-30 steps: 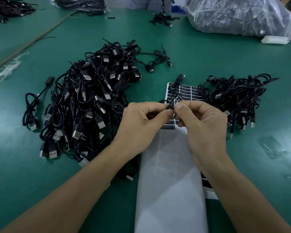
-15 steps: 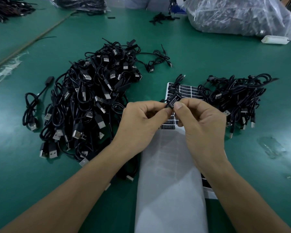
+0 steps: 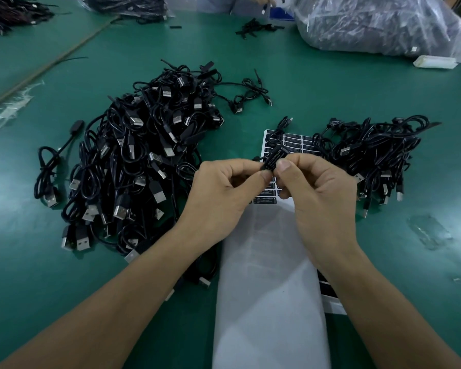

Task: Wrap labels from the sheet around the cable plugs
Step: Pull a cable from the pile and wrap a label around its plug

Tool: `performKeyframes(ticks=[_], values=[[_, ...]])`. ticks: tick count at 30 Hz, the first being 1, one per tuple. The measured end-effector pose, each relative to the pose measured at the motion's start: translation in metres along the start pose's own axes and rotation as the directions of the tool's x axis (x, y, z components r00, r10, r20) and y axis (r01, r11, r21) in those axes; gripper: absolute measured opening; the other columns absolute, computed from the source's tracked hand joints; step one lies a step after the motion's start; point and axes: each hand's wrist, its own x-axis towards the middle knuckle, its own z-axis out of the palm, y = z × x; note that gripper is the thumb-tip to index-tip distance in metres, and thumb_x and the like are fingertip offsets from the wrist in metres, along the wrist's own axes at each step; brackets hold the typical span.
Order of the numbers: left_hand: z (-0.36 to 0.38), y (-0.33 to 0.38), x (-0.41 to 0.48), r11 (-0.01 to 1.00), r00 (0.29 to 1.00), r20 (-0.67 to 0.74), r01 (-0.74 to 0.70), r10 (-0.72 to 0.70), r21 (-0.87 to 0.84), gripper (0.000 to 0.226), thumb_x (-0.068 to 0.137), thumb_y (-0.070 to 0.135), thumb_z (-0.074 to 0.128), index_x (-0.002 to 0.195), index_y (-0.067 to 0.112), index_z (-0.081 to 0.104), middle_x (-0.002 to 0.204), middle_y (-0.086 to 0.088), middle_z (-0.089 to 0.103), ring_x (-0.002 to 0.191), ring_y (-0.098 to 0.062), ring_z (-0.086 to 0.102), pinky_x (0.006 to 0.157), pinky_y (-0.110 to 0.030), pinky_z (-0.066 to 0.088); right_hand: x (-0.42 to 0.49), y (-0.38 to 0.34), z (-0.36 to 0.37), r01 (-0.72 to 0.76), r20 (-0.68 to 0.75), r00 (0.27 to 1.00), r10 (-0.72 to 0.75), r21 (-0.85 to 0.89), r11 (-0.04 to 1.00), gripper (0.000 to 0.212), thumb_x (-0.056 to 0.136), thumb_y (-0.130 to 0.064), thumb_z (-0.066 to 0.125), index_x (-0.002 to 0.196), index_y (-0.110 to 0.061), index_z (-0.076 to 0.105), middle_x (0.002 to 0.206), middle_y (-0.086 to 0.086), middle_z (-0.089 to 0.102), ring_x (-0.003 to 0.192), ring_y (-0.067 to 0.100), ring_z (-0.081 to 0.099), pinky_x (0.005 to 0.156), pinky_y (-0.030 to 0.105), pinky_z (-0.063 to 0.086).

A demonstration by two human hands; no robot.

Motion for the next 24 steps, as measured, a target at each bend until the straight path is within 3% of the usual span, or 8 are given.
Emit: performKeyframes(ticks=[12,15,20,24], values=[[-0.0003,-0.001,-0.0002,1.0,1.0,-0.005,-0.019,0.019,0.01,0.016,0.093,0.015,0.071,0.089,0.029,0.079,0.069,0.015,0.072,0.064,0.002,0.059,0.064,-0.017,0.05,-0.0002,0.0011,0.0013,-0.009,-0.023,1.0,0.009,-0.001,1.0,0.015,0.095,-0.007,0.063,0.083,-0.013,0.071,0.062,-0.013,0.064,0.059,0.0,0.054,0.06,0.015,0.05],[-0.0004,-0.0015,-0.0002,1.0,1.0,-0.01,-0.018,0.018,0.005,0.016,0.093,0.016,0.071,0.089,0.029,0.079,0.069,0.009,0.072,0.064,-0.004,0.058,0.063,-0.025,0.051,0.0003,0.0008,0.0008,0.004,-0.005,1.0,-0.004,-0.013,1.0,0.015,0.096,-0.006,0.062,0.084,-0.011,0.07,0.064,-0.016,0.064,0.061,-0.002,0.056,0.062,0.013,0.049],[-0.0005,-0.0012,-0.0003,1.0,1.0,-0.002,-0.012,0.012,-0.007,0.015,0.092,0.013,0.071,0.09,0.026,0.079,0.07,0.011,0.073,0.066,-0.003,0.06,0.065,-0.021,0.052,0.0005,0.0008,0.0005,0.002,0.01,1.0,-0.002,-0.022,1.0,0.017,0.097,-0.005,0.06,0.083,-0.011,0.069,0.064,-0.013,0.062,0.061,0.0,0.053,0.06,0.016,0.049],[-0.0006,-0.0024,-0.0003,1.0,1.0,-0.001,-0.007,0.007,-0.002,0.013,0.092,0.017,0.072,0.088,0.027,0.079,0.067,0.007,0.07,0.065,-0.008,0.057,0.066,-0.031,0.051,0.0008,0.0004,0.0,-0.011,0.019,1.0,0.011,-0.02,1.0,0.017,0.097,-0.006,0.06,0.083,-0.011,0.069,0.064,-0.01,0.061,0.061,0.004,0.051,0.059,0.02,0.049]])
